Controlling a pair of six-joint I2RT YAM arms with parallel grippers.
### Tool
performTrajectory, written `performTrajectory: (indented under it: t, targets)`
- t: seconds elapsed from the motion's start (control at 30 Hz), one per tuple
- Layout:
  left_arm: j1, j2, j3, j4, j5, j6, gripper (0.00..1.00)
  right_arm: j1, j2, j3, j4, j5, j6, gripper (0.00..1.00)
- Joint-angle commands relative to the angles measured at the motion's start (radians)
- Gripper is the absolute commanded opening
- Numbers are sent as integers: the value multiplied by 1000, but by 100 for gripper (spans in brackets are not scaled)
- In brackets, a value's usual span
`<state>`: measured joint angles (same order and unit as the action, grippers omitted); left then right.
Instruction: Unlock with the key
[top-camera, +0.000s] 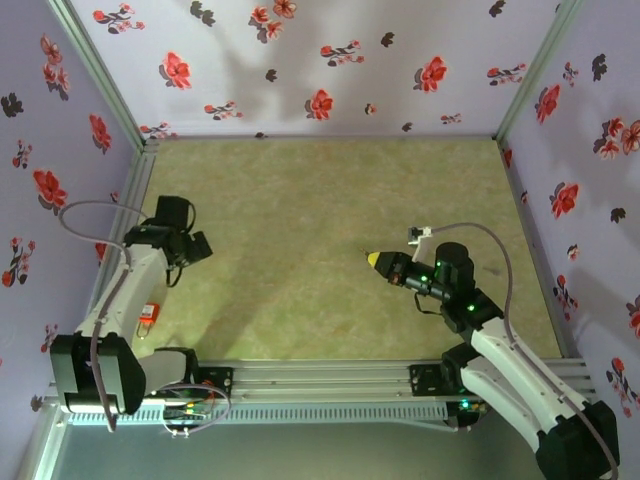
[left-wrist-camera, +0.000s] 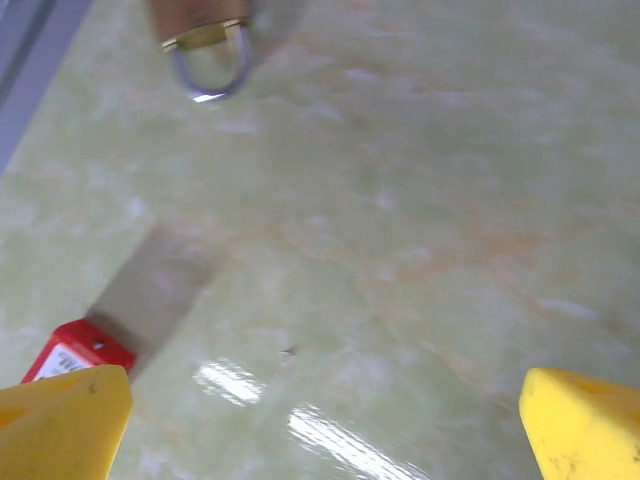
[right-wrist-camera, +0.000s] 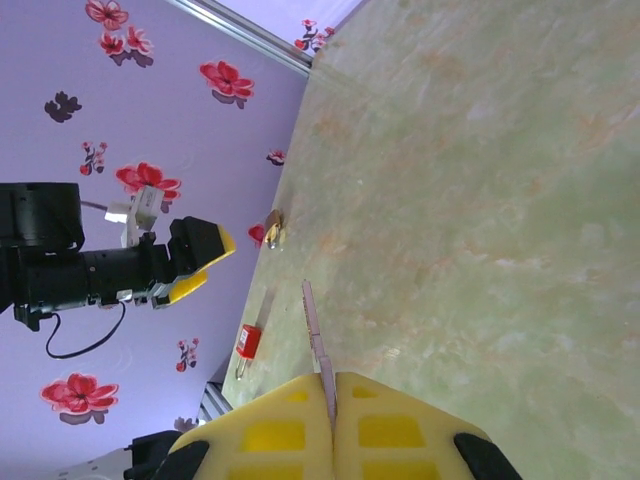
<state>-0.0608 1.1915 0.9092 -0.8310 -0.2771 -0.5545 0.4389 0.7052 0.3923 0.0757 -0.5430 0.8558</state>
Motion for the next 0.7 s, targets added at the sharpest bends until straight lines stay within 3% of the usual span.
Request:
performTrajectory:
  t: [0.0,0.17,0.3,0.67]
  targets:
    - [107,-21,-34,-5,34,-11,100,4,7,27,-14,27,-17,0]
    - [263,-13,-94,55,52,-96,100,4,36,23,0,34,-3,0]
    - [396,19,-157,115,165,-138,100,3,56,22,3,33,-3,0]
    - [518,49,-253,192,228,-173,99,3,74,17,-2,41,-7,0]
